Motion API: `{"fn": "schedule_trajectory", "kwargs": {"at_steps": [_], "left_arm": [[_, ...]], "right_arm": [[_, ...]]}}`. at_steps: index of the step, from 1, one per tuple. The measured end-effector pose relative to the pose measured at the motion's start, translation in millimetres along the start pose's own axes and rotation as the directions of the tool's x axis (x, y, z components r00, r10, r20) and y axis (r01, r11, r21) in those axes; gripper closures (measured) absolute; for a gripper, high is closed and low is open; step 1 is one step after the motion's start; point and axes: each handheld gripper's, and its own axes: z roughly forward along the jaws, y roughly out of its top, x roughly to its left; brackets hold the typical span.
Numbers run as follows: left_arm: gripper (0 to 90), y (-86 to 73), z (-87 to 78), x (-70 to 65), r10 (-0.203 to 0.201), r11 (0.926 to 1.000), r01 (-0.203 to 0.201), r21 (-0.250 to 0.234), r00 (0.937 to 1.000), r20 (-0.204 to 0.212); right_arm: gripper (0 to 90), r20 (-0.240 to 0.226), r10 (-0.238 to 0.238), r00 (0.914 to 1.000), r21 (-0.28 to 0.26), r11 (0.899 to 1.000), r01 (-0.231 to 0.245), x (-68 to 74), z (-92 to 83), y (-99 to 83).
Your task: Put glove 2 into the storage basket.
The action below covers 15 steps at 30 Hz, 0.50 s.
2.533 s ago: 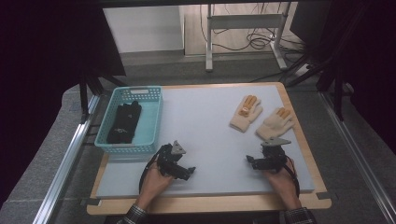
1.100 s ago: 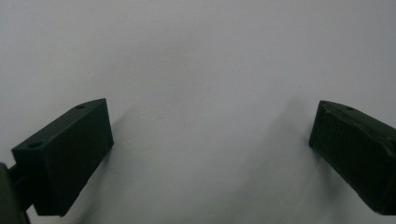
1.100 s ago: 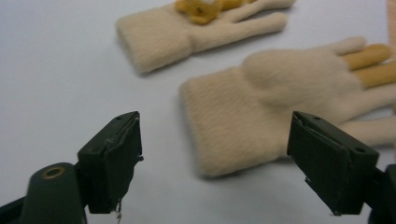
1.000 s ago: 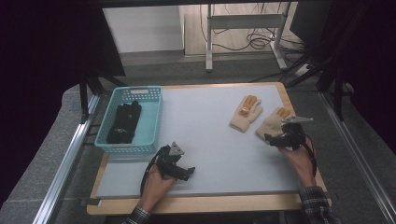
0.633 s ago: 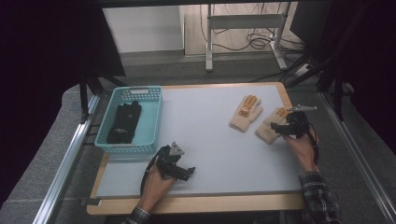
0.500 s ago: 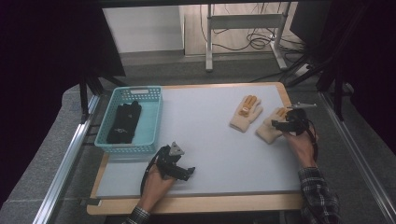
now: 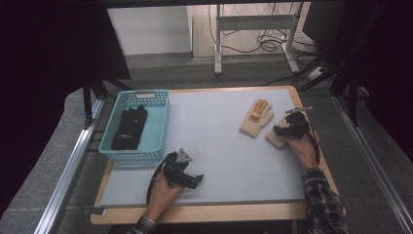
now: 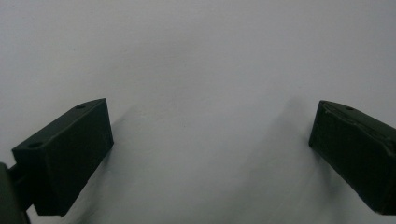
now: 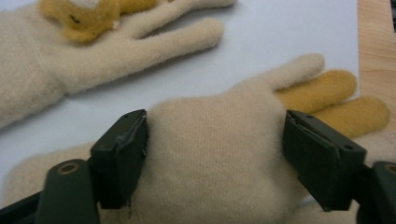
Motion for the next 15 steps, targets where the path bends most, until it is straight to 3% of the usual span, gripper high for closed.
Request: {"fn": "schedule_trajectory", "kwargs": {"at_steps": [6, 15], "left_arm": [[0.0, 0.0, 0.0, 0.0, 0.0, 1.0, 0.0, 0.0, 1.0, 0.0], [0.0, 0.0, 0.0, 0.0, 0.0, 1.0, 0.0, 0.0, 1.0, 0.0]], "right_arm": [[49.3, -0.006, 0.028, 0.9996, 0.004, 1.0, -0.028, 1.2, -4.8, -3.3], [52.5, -0.021, -0.005, 0.9998, -0.037, 0.999, 0.004, 4.9, -19.4, -2.7]]}}
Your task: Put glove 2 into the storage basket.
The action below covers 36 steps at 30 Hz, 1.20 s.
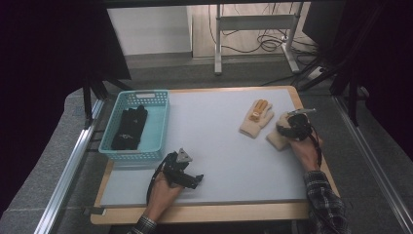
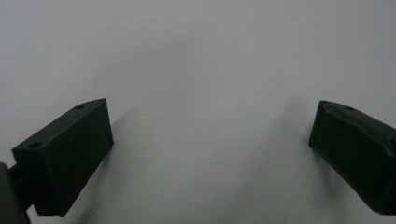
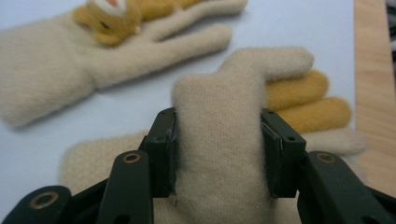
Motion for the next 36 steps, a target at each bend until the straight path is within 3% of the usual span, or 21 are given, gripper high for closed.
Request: {"fn": "schedule_trajectory", "kwargs": {"at_steps": [5, 13, 17, 23, 28, 29, 31, 36], "left_arm": [[0.0, 0.0, 0.0, 0.0, 0.0, 1.0, 0.0, 0.0, 1.0, 0.0], [0.0, -0.1, -0.1, 0.0, 0.0, 1.0, 0.0, 0.001, 1.0, 0.0], [0.0, -0.1, 0.0, -0.1, -0.002, 1.0, 0.002, -0.001, 1.0, 0.0], [0.0, 0.0, -0.1, 0.2, 0.003, 1.0, -0.003, 0.0, 1.0, 0.0], [0.0, -0.1, 0.0, 0.0, 0.0, 1.0, 0.0, -0.002, 1.0, -0.001], [0.0, 0.0, 0.0, 0.1, 0.0, 1.0, 0.0, -0.002, 1.0, -0.001], [0.0, 0.0, 0.0, 0.1, 0.0, 1.0, 0.0, -0.002, 1.0, -0.001], [0.0, 0.0, -0.1, 0.2, -0.001, 1.0, 0.001, -0.002, 1.0, 0.0]], "right_arm": [[52.2, -0.03, -0.027, 0.9992, -0.036, 0.999, 0.026, 8.6, -19.7, 7.7], [51.6, -0.108, -0.085, 0.9906, -0.092, 0.993, 0.075, 35.9, -54.8, 19.2], [51.3, -0.161, -0.117, 0.9799, -0.122, 0.988, 0.098, 52.6, -69.1, 23.0], [50.9, -0.225, -0.186, 0.9563, -0.157, 0.976, 0.153, 82.8, -83.4, 29.8], [50.6, -0.297, -0.248, 0.9222, -0.177, 0.963, 0.202, 115.5, -88.7, 36.5], [50.5, -0.322, -0.271, 0.9069, -0.181, 0.958, 0.222, 126.4, -88.7, 38.4], [50.3, -0.358, -0.292, 0.8871, -0.187, 0.953, 0.238, 140.2, -87.1, 40.1], [49.8, -0.443, -0.365, 0.8187, -0.177, 0.931, 0.319, 181.9, -73.4, 37.2]]}}
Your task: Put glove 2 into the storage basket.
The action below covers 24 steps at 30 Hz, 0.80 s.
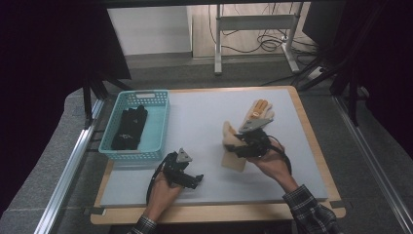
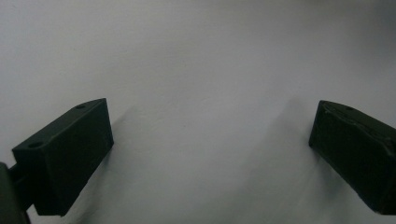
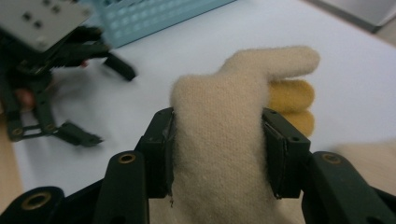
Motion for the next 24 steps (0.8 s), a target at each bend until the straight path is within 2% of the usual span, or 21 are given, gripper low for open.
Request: {"fn": "schedule_trajectory", "kwargs": {"at_steps": [4, 6, 9, 14, 18, 19, 24], "left_arm": [[0.0, -0.1, 0.1, -0.1, -0.002, 1.0, 0.002, -0.002, 1.0, 0.0], [0.0, -0.1, 0.1, 0.0, -0.001, 1.0, 0.001, -0.002, 1.0, -0.001], [0.0, 0.0, 0.1, 0.0, -0.001, 1.0, 0.001, -0.002, 1.0, -0.001], [0.0, -0.1, 0.1, -0.1, 0.0, 1.0, 0.0, -0.002, 1.0, -0.001], [0.0, 0.0, 0.1, 0.0, 0.0, 1.0, 0.0, -0.001, 1.0, -0.001], [0.0, 0.0, 0.1, 0.0, 0.0, 1.0, 0.0, -0.001, 1.0, -0.001], [0.0, 0.0, 0.0, 0.1, 0.002, 1.0, -0.002, 0.001, 1.0, 0.0]], "right_arm": [[49.4, -0.038, -0.048, 0.9981, 0.053, 0.997, 0.05, 16.4, 26.9, -7.5], [49.0, -0.043, -0.055, 0.9975, 0.078, 0.995, 0.058, 20.4, 36.6, -14.6], [46.1, -0.047, -0.046, 0.9978, 0.09, 0.995, 0.05, 22.4, 44.2, -25.0], [29.6, -0.082, -0.004, 0.9966, 0.102, 0.995, 0.012, 22.9, 46.7, -33.4], [27.9, -0.051, 0.029, 0.9983, 0.056, 0.998, -0.026, 11.3, 34.0, -29.7], [28.2, -0.03, 0.039, 0.9988, 0.047, 0.998, -0.038, 5.8, 30.0, -28.9], [40.2, 0.021, 0.089, 0.9958, 0.038, 0.995, -0.089, -13.4, 20.7, -33.8]]}}
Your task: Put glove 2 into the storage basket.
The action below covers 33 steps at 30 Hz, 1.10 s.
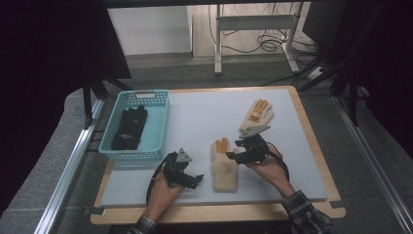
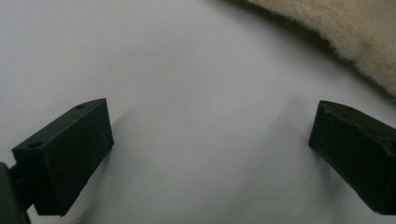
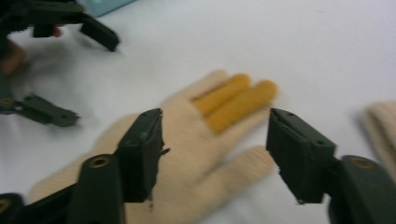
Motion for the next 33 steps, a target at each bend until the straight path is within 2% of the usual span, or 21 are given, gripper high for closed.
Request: {"fn": "schedule_trajectory", "kwargs": {"at_steps": [5, 10, 16, 20, 23, 26, 33], "left_arm": [[0.0, 0.0, -0.2, 0.0, 0.0, 1.0, 0.0, 0.003, 1.0, 0.001], [0.0, 0.0, -0.2, 0.0, 0.0, 1.0, 0.0, 0.003, 1.0, 0.001], [0.0, 0.0, -0.2, 0.0, 0.0, 1.0, 0.0, 0.003, 1.0, 0.001], [0.0, 0.0, -0.1, 0.0, 0.0, 1.0, 0.0, 0.003, 1.0, 0.002], [0.0, 0.0, -0.3, 0.3, 0.003, 1.0, -0.003, 0.006, 1.0, 0.001], [0.0, 0.0, -0.3, 0.3, 0.003, 1.0, -0.003, 0.006, 1.0, 0.001], [0.0, 0.0, -0.1, 0.0, -0.001, 1.0, 0.001, 0.003, 1.0, 0.002]], "right_arm": [[46.9, 0.042, 0.05, 0.9979, 0.004, 0.999, -0.05, -19.3, -1.1, -8.4], [45.7, 0.102, 0.09, 0.9907, -0.008, 0.996, -0.09, -41.0, -2.7, -13.0], [36.6, 0.197, 0.161, 0.967, -0.047, 0.987, -0.155, -73.1, -6.4, -15.2], [32.4, 0.24, 0.174, 0.9551, -0.048, 0.985, -0.168, -93.1, -4.4, -13.8], [31.6, 0.29, 0.18, 0.9399, -0.044, 0.984, -0.175, -105.9, -1.2, -10.6], [31.7, 0.295, 0.199, 0.9346, -0.048, 0.98, -0.193, -116.8, 2.8, -7.6], [42.5, 0.315, 0.219, 0.9235, -0.057, 0.976, -0.212, -141.3, 16.1, -2.5]]}}
